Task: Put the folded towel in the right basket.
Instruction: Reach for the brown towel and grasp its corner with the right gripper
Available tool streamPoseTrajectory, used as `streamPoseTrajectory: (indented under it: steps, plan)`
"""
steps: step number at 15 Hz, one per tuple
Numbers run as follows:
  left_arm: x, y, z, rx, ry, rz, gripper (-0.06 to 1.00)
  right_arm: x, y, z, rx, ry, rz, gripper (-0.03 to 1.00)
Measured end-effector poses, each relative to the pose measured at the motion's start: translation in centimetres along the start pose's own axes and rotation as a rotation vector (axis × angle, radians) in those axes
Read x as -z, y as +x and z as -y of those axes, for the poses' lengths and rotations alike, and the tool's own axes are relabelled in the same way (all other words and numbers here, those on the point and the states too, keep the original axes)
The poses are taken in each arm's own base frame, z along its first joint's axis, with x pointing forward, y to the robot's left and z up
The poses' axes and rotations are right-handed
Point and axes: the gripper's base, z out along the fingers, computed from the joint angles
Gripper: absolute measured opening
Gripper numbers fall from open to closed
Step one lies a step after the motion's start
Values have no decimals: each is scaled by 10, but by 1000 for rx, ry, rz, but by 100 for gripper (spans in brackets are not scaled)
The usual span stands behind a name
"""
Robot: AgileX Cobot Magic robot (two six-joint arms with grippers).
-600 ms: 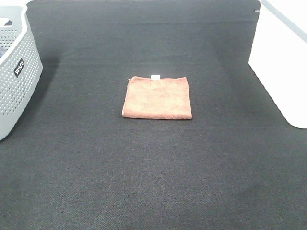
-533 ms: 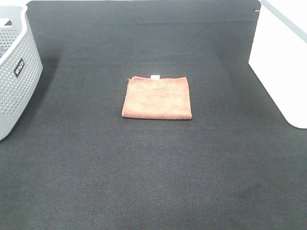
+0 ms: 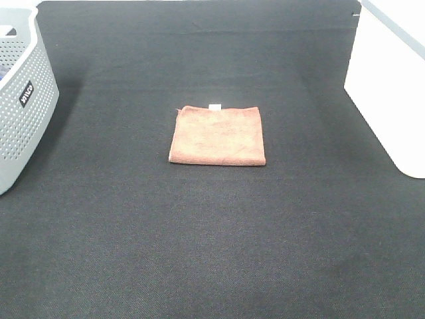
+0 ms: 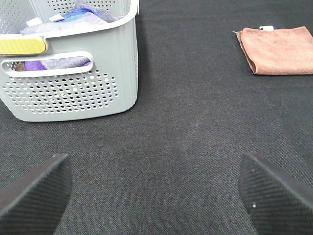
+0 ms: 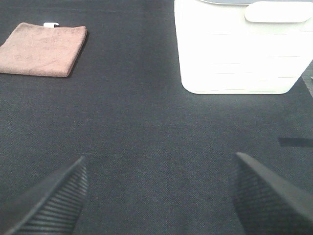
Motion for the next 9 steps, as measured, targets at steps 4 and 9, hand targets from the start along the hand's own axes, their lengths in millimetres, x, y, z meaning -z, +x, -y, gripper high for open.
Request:
streamPoseTrajectory:
  steps: [4,9]
  plan:
    - [0,0,0,0,0,0,87,0,0,0,0,0,0,76]
    - [0,0,0,0,0,0,87,0,0,0,0,0,0,76]
